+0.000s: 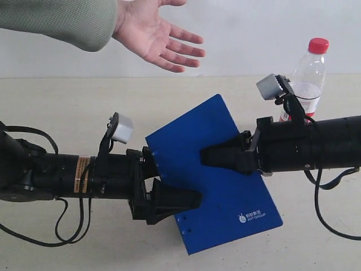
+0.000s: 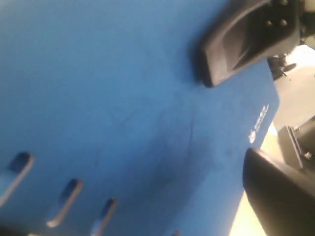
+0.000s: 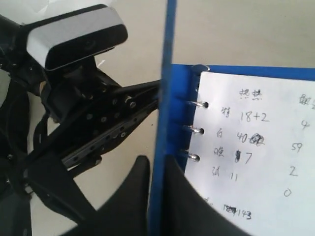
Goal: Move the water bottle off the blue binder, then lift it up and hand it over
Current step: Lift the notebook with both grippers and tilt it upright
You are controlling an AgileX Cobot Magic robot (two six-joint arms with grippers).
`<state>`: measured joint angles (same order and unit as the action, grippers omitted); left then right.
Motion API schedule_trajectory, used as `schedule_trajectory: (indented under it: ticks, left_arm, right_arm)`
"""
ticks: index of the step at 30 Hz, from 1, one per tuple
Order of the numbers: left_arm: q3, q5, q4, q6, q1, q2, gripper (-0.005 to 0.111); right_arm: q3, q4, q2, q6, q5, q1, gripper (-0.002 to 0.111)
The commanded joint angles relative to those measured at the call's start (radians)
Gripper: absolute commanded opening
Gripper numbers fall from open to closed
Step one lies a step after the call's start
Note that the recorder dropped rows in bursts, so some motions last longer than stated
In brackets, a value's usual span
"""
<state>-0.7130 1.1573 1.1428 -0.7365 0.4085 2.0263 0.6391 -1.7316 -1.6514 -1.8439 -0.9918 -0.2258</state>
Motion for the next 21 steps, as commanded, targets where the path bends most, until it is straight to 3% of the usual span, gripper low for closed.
schedule_trajectory:
  ticks: [1,4,8,11,13,16,18,21]
  left_arm:
    - [-0.009,0.064,-0.006,0.103,0.023,0.004,0.092]
    - [-0.009,0.064,-0.008,0.103,0.021,0.004,0.073]
    - [-0.009,0.064,-0.003,0.103,0.021,0.004,0.008]
    - [-0.009,0.064,-0.001,0.150,0.021,0.004,0.006]
    - [-0.009,0.064,-0.001,0.158,0.021,0.004,0.004]
    - [-0.009,0.064,0.015,0.207,0.021,0.004,0.004]
    - [-0.009,0.064,0.023,0.252,0.021,0.004,0.004]
    - [-0.009,0.064,-0.002,0.301,0.021,0.004,0.004]
  right_arm:
    - [0.002,-0.013,0.015,-0.015,-0.048,-0.005,0.000]
    - [0.002,-0.006,0.015,-0.028,-0.050,-0.005,0.000]
    - [0.002,0.003,0.015,-0.080,-0.070,-0.005,0.000]
    - [0.002,0.028,0.015,-0.102,-0.077,-0.005,0.012]
    - [0.002,0.037,0.015,-0.108,-0.068,-0.005,0.028]
    - [0.002,0.044,0.015,-0.156,-0.028,-0.005,0.064]
    - [0.002,0.044,0.019,-0.190,0.016,-0.005,0.081]
    - [0.002,0.049,0.065,-0.228,0.136,-0.005,0.083]
